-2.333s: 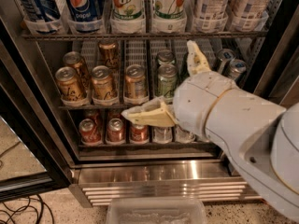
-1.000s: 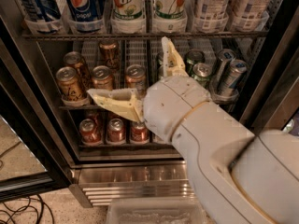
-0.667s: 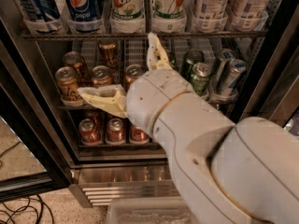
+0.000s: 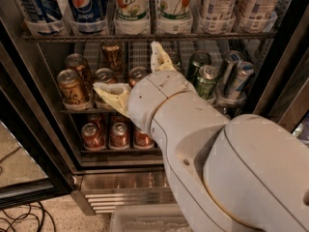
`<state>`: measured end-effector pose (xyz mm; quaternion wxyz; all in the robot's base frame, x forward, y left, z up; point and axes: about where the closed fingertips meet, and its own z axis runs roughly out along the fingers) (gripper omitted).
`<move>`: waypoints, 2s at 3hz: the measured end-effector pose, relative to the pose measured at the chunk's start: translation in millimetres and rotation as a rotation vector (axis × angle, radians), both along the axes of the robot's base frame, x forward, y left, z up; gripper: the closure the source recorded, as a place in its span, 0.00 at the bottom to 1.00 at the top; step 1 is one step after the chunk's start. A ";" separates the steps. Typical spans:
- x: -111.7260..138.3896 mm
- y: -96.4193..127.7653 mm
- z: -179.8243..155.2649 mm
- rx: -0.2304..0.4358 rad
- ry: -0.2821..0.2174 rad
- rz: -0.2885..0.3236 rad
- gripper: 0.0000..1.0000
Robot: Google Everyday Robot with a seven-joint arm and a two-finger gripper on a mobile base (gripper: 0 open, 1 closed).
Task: Pick 7up can from top shelf of fridge
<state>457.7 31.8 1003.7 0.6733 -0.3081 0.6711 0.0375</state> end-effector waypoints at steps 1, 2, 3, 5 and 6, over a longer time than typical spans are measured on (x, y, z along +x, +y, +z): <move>1.3 -13.6 1.0 0.049 0.018 -0.043 0.23; -4.3 -34.5 10.6 0.134 -0.001 -0.066 0.23; -12.7 -60.0 17.9 0.173 -0.062 -0.057 0.21; 12.2 -87.0 25.6 0.092 -0.229 0.071 0.23; 35.7 -56.8 27.1 0.055 -0.251 0.157 0.32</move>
Offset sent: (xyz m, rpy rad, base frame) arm 0.0132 -0.0541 -0.0261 0.2772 -0.0519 -0.1204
